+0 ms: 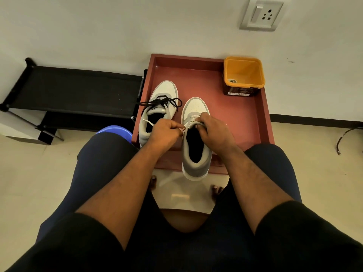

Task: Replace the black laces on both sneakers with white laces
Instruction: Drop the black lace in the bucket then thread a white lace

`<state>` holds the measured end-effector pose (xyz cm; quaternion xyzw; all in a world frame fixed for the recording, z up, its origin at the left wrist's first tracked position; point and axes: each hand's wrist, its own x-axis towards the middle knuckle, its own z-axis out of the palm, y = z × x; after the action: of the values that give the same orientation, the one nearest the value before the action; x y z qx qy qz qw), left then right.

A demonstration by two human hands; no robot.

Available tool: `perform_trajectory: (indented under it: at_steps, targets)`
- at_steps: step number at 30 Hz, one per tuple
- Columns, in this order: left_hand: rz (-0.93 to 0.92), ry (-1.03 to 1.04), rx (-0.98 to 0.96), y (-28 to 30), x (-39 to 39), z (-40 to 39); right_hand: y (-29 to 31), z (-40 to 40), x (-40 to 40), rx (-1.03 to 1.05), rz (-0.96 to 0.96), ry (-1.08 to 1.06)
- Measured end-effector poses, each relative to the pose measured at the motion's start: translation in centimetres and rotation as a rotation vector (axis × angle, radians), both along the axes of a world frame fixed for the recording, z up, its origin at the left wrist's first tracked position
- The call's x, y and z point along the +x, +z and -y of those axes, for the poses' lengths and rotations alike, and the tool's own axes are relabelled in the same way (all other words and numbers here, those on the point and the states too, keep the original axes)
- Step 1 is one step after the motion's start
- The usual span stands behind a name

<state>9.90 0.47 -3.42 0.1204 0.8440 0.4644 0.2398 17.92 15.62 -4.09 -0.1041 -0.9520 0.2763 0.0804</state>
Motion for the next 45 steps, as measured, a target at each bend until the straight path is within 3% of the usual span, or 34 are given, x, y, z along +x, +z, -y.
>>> perform_trajectory:
  at_steps: [4, 9, 12, 14, 17, 20, 23, 33, 36, 40, 42, 45]
  targets:
    - [-0.217, -0.147, -0.246, 0.5, 0.3, 0.7, 0.2, 0.0, 0.0, -0.046, 0.018, -0.04]
    - [-0.295, -0.206, -0.45, 1.5, 0.3, 1.0, 0.4, -0.2, 0.2, -0.083, 0.022, -0.05]
    - [-0.6, -0.182, -0.491, 2.0, 0.9, 1.1, 0.2, -0.4, 0.5, -0.15, -0.015, -0.055]
    - [-0.708, -0.075, -0.388, 2.7, 1.9, 1.1, 0.0, -0.7, 0.8, -0.185, -0.034, -0.031]
    - [-0.434, -0.056, -0.228, 3.2, 3.3, 0.9, -0.3, -1.2, 0.9, -0.088, -0.003, 0.083]
    - [-0.24, -0.148, -0.242, 2.0, 3.7, 0.5, -0.7, -1.1, 0.5, 0.077, -0.071, 0.152]
    - [-0.172, -0.104, -0.199, 0.8, 3.2, 0.1, -0.4, -0.7, 0.1, 0.053, -0.132, 0.138]
    - [-0.033, 0.089, -0.086, -0.3, 2.9, 0.7, -0.1, -0.5, 0.5, -0.21, -0.058, 0.019]
    - [0.08, 0.322, 0.068, 0.2, 3.7, 0.9, -0.1, -1.2, 1.3, -0.32, -0.066, -0.144]
    - [0.553, 0.354, 0.052, 0.4, 4.7, 0.3, -0.4, -2.4, 2.6, -0.525, 0.134, -0.459]
    - [0.608, 0.422, 0.138, -0.2, 4.6, -0.3, -0.8, -2.4, 2.9, -0.65, 0.244, -0.593]
    - [0.527, 0.528, 0.334, -0.4, 4.2, -1.5, -0.8, -1.1, 2.5, -0.841, 0.348, -0.798]
